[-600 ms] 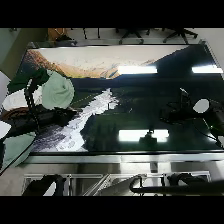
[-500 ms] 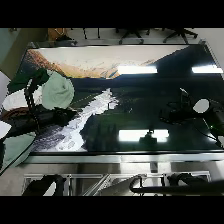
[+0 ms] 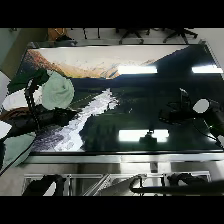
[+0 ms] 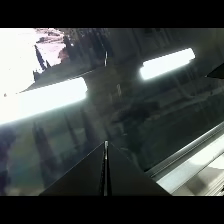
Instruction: Fold the shirts.
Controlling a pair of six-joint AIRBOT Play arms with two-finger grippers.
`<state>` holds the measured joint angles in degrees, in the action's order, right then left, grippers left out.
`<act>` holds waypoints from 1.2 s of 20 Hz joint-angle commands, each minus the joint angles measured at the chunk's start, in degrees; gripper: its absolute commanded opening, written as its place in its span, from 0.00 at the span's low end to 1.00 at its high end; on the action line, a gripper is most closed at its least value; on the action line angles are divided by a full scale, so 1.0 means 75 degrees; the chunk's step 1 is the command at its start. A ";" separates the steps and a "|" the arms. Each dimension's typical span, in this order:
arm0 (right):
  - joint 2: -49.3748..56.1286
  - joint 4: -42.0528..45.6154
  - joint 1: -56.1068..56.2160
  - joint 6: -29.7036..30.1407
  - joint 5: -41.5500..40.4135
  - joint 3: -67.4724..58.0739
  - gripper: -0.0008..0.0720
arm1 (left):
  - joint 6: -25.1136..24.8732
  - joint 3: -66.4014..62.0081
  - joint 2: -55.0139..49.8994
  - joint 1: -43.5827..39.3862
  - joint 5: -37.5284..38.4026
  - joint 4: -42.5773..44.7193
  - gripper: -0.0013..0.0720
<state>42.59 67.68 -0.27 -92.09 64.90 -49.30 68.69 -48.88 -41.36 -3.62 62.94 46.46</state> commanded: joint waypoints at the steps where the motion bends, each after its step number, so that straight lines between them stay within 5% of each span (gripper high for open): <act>1: 0.0006 -0.0003 0.0006 -0.0003 0.0000 0.0006 0.04 | -0.0012 0.0003 0.0006 -0.0003 -0.0003 0.0000 0.03; 6: 0.0020 0.0000 0.0003 -0.0003 -0.0178 0.0006 0.04 | -0.0017 0.0006 0.0003 -0.0006 -0.0466 0.0047 0.03; 10: 0.0134 -0.0009 0.0003 -0.0003 -0.0545 0.0006 0.04 | -0.0131 -0.0003 -0.0574 0.0064 -0.3066 0.2028 0.05; 12: 0.0163 -0.0006 0.0003 -0.0006 -0.0542 0.0006 0.04 | -0.0152 -0.0003 -0.1402 0.0367 -0.4138 0.2669 0.96; 16: 0.0245 -0.0181 0.0003 -0.0006 -0.0539 0.0006 0.05 | -0.0154 -0.0487 -0.3340 0.1524 -0.4587 0.2643 0.96; 17: 0.0248 -0.0169 0.0000 -0.0003 -0.0542 0.0006 0.17 | -0.0154 -0.0682 -0.3826 0.1853 -0.4500 0.2643 0.96; 18: 0.0251 -0.0166 0.0000 -0.0006 -0.0551 0.0006 0.50 | -0.0152 -0.0947 -0.4299 0.2165 -0.4220 0.2640 0.96; 19: 0.0262 -0.0172 0.0000 -0.0006 -0.0589 0.0006 0.65 | -0.0152 -0.1209 -0.4698 0.2410 -0.3850 0.2634 0.96; 24: 0.0283 -0.0172 0.0003 -0.0003 -0.0597 0.0006 0.65 | 0.0061 -0.2095 -0.6146 0.3142 -0.2285 0.2597 0.96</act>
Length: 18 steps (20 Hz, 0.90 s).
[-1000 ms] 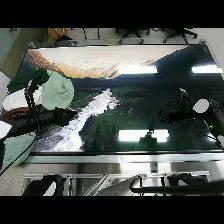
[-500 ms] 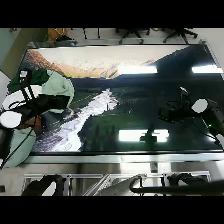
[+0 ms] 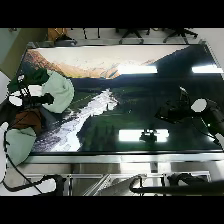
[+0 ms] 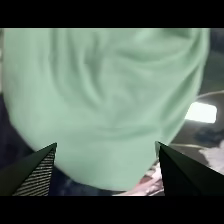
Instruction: Fold the shirts.
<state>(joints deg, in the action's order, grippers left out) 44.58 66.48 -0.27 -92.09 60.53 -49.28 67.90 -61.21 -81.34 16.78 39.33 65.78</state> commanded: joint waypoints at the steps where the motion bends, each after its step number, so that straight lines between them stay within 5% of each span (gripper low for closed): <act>1: 0.0017 -0.0015 0.0003 -0.0003 -0.0015 0.0003 0.65 | 0.0175 -0.0548 -0.1029 0.0472 0.1058 0.0020 0.96; 8: 0.0017 -0.0012 0.0000 0.0000 -0.0015 0.0003 0.65 | 0.0498 -0.1536 -0.2215 0.0481 0.1486 -0.0720 0.96; 9: 0.0017 -0.0015 0.0003 0.0000 -0.0015 0.0003 0.65 | 0.0495 -0.1772 -0.2369 0.0481 0.1480 -0.1029 0.88; 12: 0.0017 -0.0017 0.0003 -0.0003 -0.0012 0.0003 0.65 | 0.0405 -0.2492 -0.2783 0.0318 0.1539 -0.1612 0.04; 13: 0.0017 -0.0017 0.0000 -0.0003 -0.0006 0.0003 0.61 | 0.0405 -0.2713 -0.2888 0.0187 0.1652 -0.1638 0.03; 15: 0.0012 -0.0015 0.0000 0.0000 0.0076 0.0003 0.15 | 0.0402 -0.3051 -0.2973 -0.0219 0.2305 -0.1781 0.03; 18: 0.0012 0.0061 -0.0006 0.0000 0.0064 -0.0032 0.13 | 0.0382 -0.3005 -0.2594 -0.1268 0.3191 -0.1807 0.03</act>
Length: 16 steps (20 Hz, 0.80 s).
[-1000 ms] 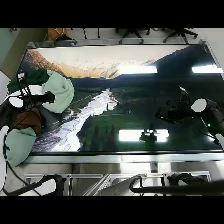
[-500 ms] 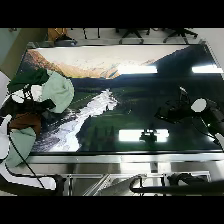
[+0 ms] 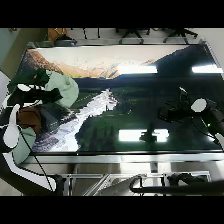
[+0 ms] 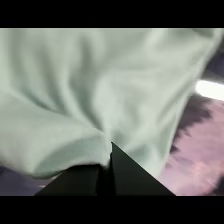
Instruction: Fold the shirts.
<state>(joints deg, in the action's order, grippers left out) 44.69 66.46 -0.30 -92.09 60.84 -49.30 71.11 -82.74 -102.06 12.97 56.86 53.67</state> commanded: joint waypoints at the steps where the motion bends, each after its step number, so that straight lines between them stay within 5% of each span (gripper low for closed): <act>1: -0.0003 0.0143 -0.0006 0.0000 0.0029 -0.0058 0.13 | -0.0099 0.0073 0.0472 -0.1241 0.1084 -0.0233 0.03; 6: -0.0003 0.0318 -0.0189 0.0114 0.0289 -0.0210 0.13 | -0.0414 0.1757 0.2229 -0.3634 0.1626 -0.1874 0.03; 10: -0.0003 0.0154 -0.0265 0.0117 0.0825 -0.0207 0.14 | -0.0163 0.3019 0.3296 -0.5292 0.0627 -0.1891 0.03; 11: -0.0003 -0.0058 -0.0262 0.0143 0.0903 -0.0207 0.19 | -0.0131 0.3220 0.3468 -0.5514 0.0280 -0.1897 0.04; 13: -0.0003 -0.0679 -0.0262 0.0679 0.0950 -0.0207 0.51 | -0.0015 0.3311 0.3666 -0.5587 0.0166 -0.1897 0.04; 14: -0.0003 -0.1049 -0.0262 0.0953 0.0950 -0.0207 0.55 | -0.0015 0.3311 0.3789 -0.5464 0.0286 -0.1897 0.21; 15: -0.0003 -0.1425 -0.0262 0.1221 0.0950 -0.0207 0.55 | -0.0015 0.3314 0.3966 -0.5202 0.0481 -0.1894 0.80; 16: 0.0000 -0.1789 -0.0259 0.1515 0.0950 -0.0207 0.55 | -0.0003 0.3314 0.4156 -0.4843 0.0731 -0.1894 0.97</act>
<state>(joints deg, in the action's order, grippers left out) 44.69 60.75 -2.24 -86.37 67.16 -50.78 70.54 -59.09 -74.52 -25.61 60.88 39.79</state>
